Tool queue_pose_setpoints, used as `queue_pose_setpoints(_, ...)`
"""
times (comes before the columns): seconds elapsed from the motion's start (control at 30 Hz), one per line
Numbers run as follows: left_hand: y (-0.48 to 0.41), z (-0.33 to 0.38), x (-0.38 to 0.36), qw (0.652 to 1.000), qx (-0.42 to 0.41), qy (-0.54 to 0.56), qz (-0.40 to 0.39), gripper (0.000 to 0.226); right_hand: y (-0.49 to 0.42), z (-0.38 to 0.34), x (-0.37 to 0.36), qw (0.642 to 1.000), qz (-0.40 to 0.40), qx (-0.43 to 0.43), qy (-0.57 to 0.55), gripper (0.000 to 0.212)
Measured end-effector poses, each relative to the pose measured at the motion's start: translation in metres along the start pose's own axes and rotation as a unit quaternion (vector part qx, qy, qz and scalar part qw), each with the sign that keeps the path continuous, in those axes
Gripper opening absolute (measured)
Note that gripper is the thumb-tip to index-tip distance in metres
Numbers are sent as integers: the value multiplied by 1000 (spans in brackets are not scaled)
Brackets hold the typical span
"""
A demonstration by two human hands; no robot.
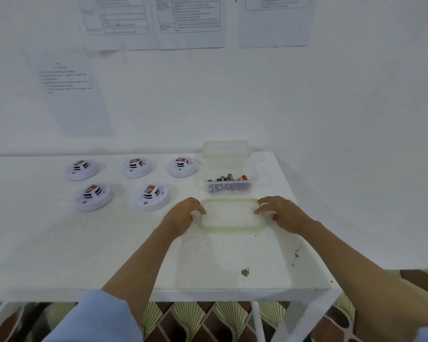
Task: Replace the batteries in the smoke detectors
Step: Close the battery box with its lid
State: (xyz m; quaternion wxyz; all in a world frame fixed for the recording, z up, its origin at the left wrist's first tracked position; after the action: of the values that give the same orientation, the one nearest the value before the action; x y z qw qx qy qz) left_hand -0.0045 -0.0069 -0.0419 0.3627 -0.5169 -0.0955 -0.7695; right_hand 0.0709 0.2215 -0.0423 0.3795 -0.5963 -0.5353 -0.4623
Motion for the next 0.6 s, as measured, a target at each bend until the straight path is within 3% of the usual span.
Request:
queue_pose_setpoints(0.13,-2,1,0,998,-13,56,-3,35,-1,8,5,995,-40,-6,-86,37)
queue_pose_setpoints(0.23,-3,4,10,989,-22,142,41,48,-3,12,16,981,-38,4,-189,30)
queue_pose_setpoints(0.37,-12,4,28,964,54,234,118,10,-7,19,41,911,-13,-41,-409,13)
queue_pose_setpoints(0.47,-28,11,38,936,58,311,156,22,-17,23,58,875,18,-65,-479,7)
queue_pose_setpoints(0.6,-53,8,49,914,74,353,185,7,-38,28,74,836,55,-112,-535,21)
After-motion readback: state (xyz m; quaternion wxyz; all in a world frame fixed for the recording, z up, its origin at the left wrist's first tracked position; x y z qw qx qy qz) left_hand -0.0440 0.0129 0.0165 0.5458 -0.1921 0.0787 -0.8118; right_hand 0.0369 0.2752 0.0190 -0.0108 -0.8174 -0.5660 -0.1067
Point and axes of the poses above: each hand's wrist, its own y-axis away from the middle knuckle, its own x-axis out of the back of the hand, z = x × y, the point moved 9 cm from there along -y, towards the middle knuckle, and after that the axes turned 13 degrees about -x, right-handed, at the moved point
